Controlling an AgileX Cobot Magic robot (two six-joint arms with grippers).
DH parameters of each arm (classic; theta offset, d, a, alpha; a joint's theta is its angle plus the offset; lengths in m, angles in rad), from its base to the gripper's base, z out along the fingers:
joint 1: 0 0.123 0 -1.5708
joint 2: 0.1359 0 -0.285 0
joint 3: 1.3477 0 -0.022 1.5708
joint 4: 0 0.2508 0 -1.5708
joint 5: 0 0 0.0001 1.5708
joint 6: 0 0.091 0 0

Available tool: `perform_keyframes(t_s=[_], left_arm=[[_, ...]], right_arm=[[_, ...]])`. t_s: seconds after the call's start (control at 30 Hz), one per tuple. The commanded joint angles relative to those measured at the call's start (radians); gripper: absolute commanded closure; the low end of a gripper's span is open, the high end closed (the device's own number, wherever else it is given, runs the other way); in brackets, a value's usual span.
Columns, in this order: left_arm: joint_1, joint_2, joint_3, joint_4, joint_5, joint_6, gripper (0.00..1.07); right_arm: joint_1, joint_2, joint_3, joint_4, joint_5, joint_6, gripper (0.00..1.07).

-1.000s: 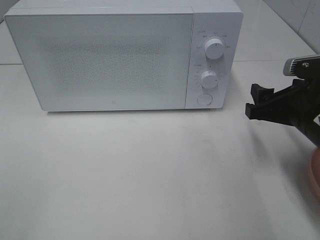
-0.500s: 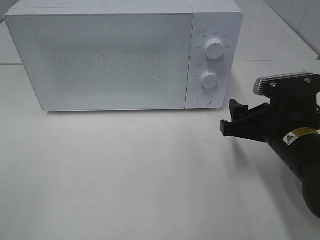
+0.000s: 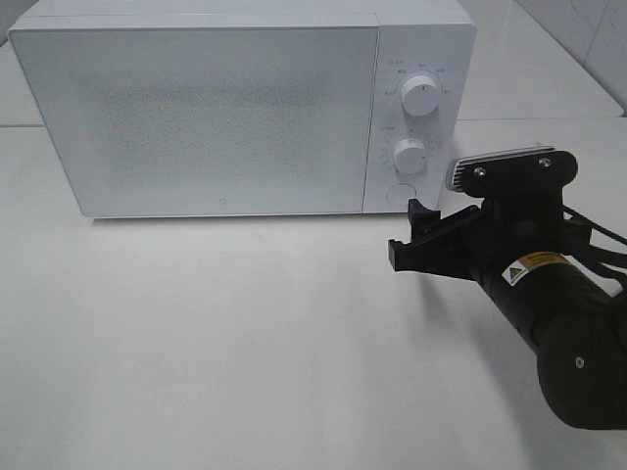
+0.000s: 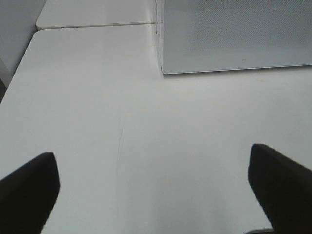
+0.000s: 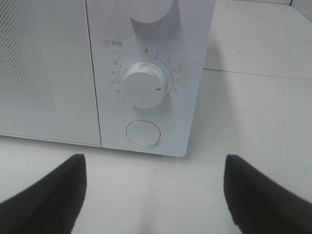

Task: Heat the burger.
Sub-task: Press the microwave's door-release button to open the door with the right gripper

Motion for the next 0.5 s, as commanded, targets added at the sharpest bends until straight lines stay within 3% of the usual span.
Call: perform_keyframes(t_s=[0.03, 0.3, 0.5], left_arm=[[0.001, -0.024, 0.004, 0.0, -0.003, -0.001, 0.09], [0.001, -0.024, 0.004, 0.0, -0.003, -0.001, 0.09], [0.001, -0.024, 0.004, 0.0, -0.003, -0.001, 0.09]], right_arm=[[0.003, 0.0, -0.008, 0.0, -0.064, -0.002, 0.32], [0.003, 0.0, -0.008, -0.002, -0.093, 0.116, 0.32], [0.003, 0.0, -0.008, -0.002, -0.084, 0.451, 0.39]])
